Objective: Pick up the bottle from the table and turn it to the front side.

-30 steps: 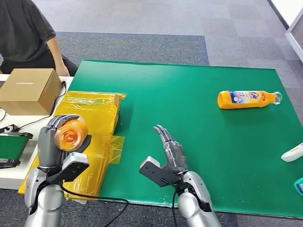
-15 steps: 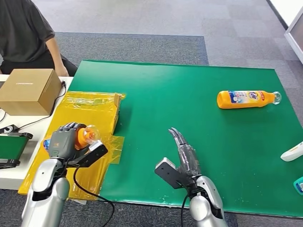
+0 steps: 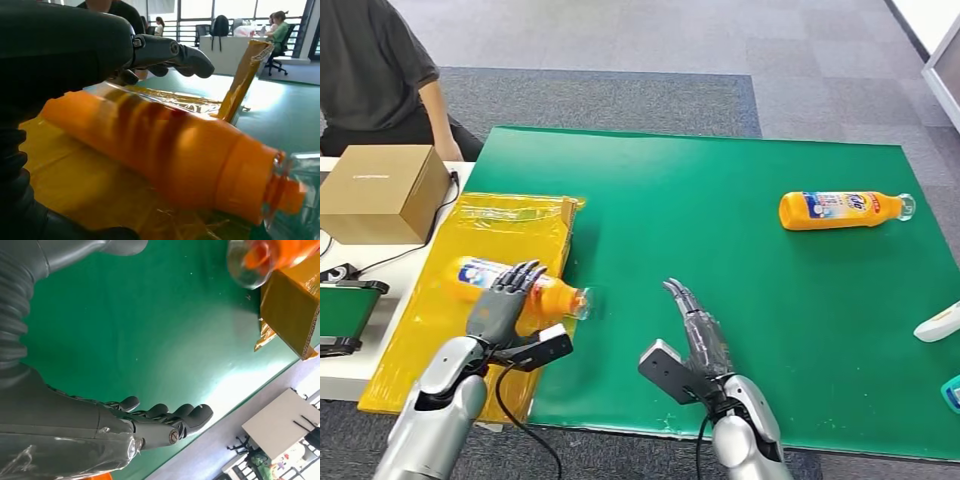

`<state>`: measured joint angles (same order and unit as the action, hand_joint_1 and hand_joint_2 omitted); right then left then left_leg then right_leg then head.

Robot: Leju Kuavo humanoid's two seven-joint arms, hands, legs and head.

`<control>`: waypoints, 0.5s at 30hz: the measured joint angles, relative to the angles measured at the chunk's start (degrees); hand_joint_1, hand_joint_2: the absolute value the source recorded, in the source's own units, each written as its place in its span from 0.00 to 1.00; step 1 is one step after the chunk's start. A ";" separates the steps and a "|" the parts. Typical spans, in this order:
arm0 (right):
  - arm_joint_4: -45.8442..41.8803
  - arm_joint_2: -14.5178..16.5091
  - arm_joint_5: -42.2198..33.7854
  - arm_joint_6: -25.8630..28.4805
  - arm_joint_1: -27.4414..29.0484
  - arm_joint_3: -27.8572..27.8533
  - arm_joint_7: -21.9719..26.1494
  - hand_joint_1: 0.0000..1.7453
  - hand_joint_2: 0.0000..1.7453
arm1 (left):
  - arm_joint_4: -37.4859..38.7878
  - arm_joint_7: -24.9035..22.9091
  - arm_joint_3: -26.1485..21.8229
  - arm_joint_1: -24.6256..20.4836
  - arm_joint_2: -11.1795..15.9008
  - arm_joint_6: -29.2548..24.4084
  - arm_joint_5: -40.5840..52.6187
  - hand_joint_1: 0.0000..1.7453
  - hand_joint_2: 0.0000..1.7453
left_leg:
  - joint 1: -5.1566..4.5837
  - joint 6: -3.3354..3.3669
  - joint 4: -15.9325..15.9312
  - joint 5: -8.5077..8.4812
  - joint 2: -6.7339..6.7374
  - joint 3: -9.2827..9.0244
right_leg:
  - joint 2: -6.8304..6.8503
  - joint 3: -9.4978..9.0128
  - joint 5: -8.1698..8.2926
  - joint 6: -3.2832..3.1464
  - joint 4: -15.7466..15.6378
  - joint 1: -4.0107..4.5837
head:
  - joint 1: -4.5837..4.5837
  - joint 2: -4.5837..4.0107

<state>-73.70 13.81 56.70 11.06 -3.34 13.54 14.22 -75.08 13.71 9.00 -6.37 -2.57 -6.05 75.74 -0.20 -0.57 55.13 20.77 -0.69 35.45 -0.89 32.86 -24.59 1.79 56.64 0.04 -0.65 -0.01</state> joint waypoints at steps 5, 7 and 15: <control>0.72 0.00 -0.31 0.31 -0.01 -0.16 -0.66 0.00 1.00 | -3.20 1.14 0.82 2.91 1.02 -0.69 -7.77 0.00 1.00 | 0.01 -0.01 0.00 0.01 0.00 0.01 | 0.00 0.03 -0.01 -0.01 0.00 0.01 | 0.01 0.00; 0.62 -0.01 -0.05 0.55 0.10 -0.44 -0.98 0.00 1.00 | -6.53 2.36 0.04 4.30 0.22 -1.49 -11.56 0.00 1.00 | 0.00 0.00 0.00 0.01 0.00 0.02 | 0.00 0.03 -0.01 -0.01 0.00 0.00 | 0.02 0.00; -3.04 -0.05 0.27 1.83 1.73 -1.88 -1.46 0.00 1.00 | -20.39 11.15 -6.85 9.58 -5.05 -0.19 -31.88 0.00 1.00 | 0.00 0.03 0.00 0.04 0.00 0.02 | 0.00 0.03 -0.01 0.00 -0.01 -0.01 | 0.00 -0.01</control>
<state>-76.73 13.76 56.98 12.89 -1.61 11.66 12.76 -95.47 24.86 2.15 3.21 -7.62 -6.25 43.87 -0.20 -0.54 55.13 20.81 -0.69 35.47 -0.89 32.89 -24.60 1.79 56.63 0.03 -0.65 -0.02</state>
